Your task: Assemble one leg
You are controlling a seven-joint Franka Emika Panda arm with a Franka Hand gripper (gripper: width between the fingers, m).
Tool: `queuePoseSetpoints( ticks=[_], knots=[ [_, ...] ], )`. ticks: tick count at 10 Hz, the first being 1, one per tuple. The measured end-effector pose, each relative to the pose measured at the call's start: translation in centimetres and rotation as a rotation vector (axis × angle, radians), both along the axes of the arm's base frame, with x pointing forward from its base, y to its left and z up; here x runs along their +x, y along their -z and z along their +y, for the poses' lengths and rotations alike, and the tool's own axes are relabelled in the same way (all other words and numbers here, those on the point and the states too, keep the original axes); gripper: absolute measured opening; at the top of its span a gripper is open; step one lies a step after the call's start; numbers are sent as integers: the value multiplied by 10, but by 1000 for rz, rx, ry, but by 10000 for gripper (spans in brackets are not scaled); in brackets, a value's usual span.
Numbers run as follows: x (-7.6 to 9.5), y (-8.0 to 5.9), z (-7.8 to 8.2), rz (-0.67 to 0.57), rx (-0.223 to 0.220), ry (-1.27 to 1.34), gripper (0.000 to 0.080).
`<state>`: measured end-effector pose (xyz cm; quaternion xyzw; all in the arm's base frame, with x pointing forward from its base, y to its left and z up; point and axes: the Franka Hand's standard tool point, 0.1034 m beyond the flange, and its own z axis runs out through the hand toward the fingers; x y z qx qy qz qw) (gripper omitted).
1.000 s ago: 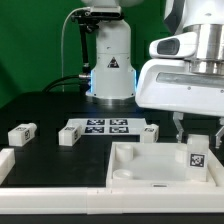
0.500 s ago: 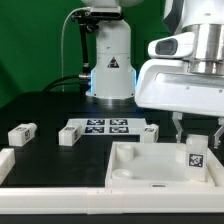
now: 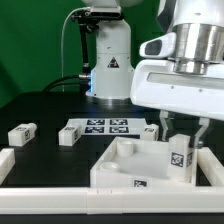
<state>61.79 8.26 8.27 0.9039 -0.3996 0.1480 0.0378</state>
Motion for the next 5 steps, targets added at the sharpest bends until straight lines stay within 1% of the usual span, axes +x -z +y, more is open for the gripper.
queuePoseSetpoints(
  ticks=[1,2,3,4,5],
  knots=[
    [0,0,-2,1,0,4,304],
    [0,0,-1,1,0,2,412],
    [0,0,-1,1,0,3,578],
    [0,0,-1,1,0,3,578],
    [0,0,-1,1,0,3,634]
  ],
)
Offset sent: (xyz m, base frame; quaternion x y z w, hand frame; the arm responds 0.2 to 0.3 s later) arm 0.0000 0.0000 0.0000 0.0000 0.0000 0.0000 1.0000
